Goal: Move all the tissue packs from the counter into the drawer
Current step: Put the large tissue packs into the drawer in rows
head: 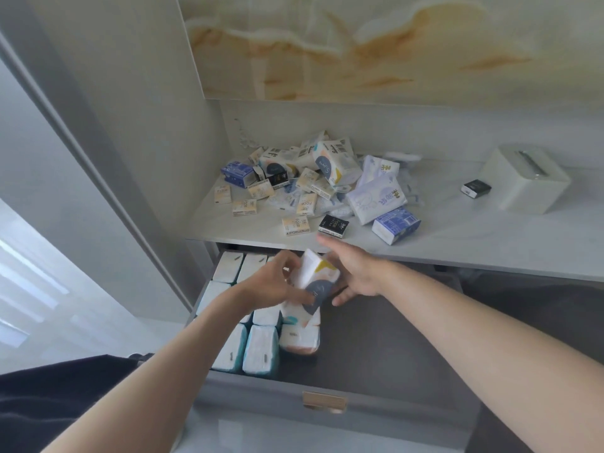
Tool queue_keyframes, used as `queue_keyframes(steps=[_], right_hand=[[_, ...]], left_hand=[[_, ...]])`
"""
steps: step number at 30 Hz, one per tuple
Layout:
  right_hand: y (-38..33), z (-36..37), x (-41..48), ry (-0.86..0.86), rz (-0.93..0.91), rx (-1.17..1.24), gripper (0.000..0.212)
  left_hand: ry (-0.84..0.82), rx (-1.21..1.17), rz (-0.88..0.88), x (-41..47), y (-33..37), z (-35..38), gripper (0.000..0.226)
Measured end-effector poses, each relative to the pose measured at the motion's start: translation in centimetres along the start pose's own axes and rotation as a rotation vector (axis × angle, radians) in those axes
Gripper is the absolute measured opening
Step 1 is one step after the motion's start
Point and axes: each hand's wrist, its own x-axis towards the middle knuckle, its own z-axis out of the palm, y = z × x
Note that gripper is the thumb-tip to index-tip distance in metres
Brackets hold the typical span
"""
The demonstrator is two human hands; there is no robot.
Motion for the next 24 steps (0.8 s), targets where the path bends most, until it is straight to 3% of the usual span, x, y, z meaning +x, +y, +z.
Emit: queue_keyframes(steps=[4, 7, 10, 12, 15, 18, 24], right_hand=[[0.9, -0.6, -0.9, -0.044, 0.161, -0.237, 0.039], [1.6, -0.9, -1.6, -0.078, 0.215, -0.452, 0.025], [2.1, -0.7, -1.6, -0.042, 0.205, -0.637, 0.031], [2.5, -0.3, -1.0, -0.046, 0.211, -0.747, 0.03], [3.1, 0.5, -0.3, -0.054, 0.218, -0.818, 0.045], [3.6, 1.6, 0.1, -0.07, 0.221, -0.831, 0.051], [4.2, 4.9, 1.1, -0.061, 0.264, -0.786, 0.066]], left_hand=[[-0.195, 0.313, 0.048, -0.3, -0.3, 1.6, 0.069], [-0.285, 0.582, 0.047, -0.3, -1.5, 1.8, 0.048], [-0.235, 0.971, 0.174, -0.1, -3.2, 2.1, 0.029], [-0.306, 1.176, 0.242, 0.0, -4.6, 2.8, 0.036], [-0.44, 1.482, 0.292, 0.4, -6.2, 4.1, 0.058], [-0.431, 1.556, 0.273, 0.9, -6.4, 3.6, 0.062], [-0.399, 1.504, 0.236, 0.5, -6.8, 2.9, 0.047]])
